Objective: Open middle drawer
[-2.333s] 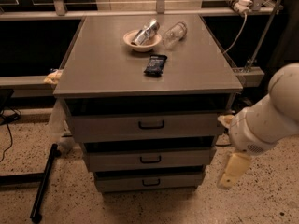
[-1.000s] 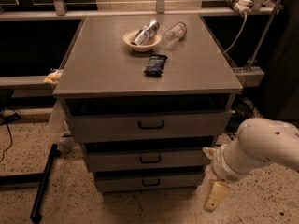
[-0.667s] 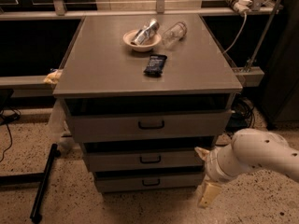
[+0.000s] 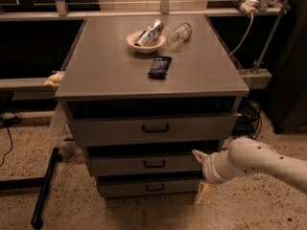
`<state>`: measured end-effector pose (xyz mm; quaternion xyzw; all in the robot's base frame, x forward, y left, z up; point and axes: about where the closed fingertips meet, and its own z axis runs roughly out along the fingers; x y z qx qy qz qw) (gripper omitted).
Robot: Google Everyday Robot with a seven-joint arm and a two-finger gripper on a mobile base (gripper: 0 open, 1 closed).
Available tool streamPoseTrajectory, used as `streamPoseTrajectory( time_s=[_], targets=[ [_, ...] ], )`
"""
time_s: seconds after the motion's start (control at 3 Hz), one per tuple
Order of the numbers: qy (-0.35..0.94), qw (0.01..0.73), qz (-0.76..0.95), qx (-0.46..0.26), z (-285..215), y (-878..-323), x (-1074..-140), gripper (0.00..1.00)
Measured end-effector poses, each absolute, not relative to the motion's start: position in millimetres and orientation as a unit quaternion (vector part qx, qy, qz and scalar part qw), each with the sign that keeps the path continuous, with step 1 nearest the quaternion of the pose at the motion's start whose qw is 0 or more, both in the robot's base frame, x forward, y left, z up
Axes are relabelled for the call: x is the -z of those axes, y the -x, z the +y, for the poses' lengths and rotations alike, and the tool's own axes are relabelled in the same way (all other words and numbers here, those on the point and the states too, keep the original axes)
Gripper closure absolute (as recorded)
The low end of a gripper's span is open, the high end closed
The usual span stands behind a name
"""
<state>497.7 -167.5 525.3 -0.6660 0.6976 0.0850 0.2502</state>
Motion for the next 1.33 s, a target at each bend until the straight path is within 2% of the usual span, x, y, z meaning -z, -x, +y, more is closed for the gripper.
streamPoseTrajectory(
  time_s=[1.0,1.33],
  targets=[
    [0.676,0.236,0.692,-0.093,-161.9,-563.6,-462.3,0.0],
    [0.671,0.232,0.698,-0.1,-157.7,-613.4,-441.6,0.0]
  ],
)
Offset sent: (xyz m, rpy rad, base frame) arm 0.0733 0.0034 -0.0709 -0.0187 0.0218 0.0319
